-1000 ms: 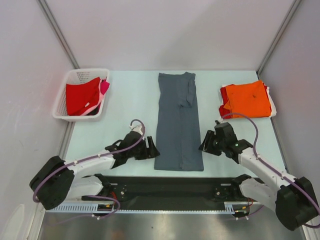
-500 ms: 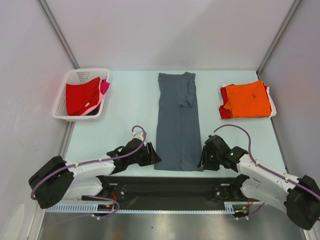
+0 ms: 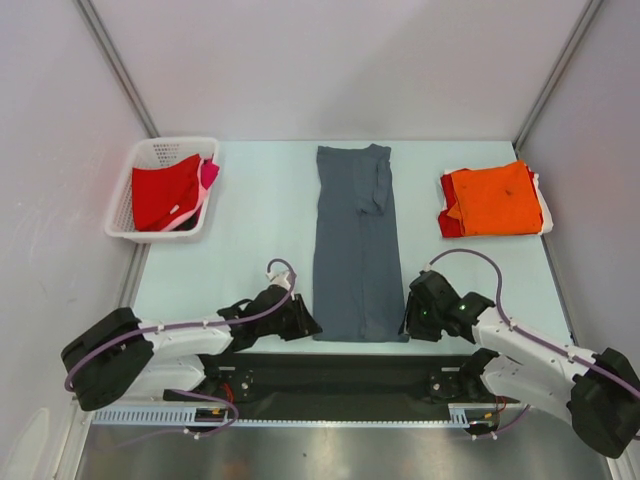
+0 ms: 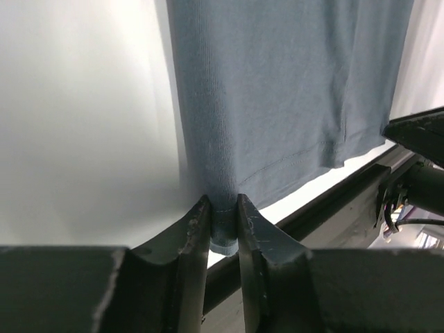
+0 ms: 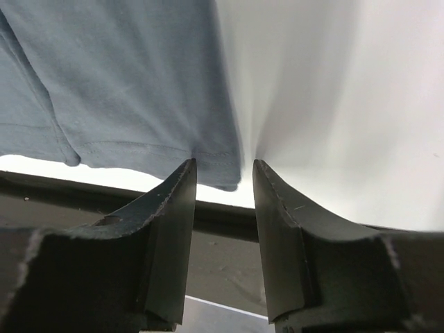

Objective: Fold and stack the t-shirts
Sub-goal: Fold the tshirt

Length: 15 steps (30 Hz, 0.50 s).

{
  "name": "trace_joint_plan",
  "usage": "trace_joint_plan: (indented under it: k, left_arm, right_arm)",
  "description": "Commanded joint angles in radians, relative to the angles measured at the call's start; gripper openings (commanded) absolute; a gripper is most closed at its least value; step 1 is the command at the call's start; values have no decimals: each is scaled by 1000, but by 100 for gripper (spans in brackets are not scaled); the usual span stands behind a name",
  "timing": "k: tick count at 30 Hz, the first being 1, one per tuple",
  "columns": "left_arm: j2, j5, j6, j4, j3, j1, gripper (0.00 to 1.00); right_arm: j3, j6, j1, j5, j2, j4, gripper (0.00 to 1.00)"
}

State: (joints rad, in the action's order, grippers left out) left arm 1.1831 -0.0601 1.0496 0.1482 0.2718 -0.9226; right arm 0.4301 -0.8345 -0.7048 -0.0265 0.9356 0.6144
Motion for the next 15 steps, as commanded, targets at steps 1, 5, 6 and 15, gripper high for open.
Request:
trace_joint_plan:
  k: [1,5,6,15]
  left_arm:
    - [13,8,13,-87,-60,-30,28]
    - [-37,13,15,-87,-86,-41,23]
    - [-48,11,16,-87,-92,-41,22]
    - [-177,6,24,-177,-57,-39,0]
  right_arm:
    - [-8,6,1,48,26,-64,42]
    - [-27,8,2,73,32,-87,31]
    - [-25,9,1,74,29,-75,28]
    - [41,11,2,60,-63,19,0]
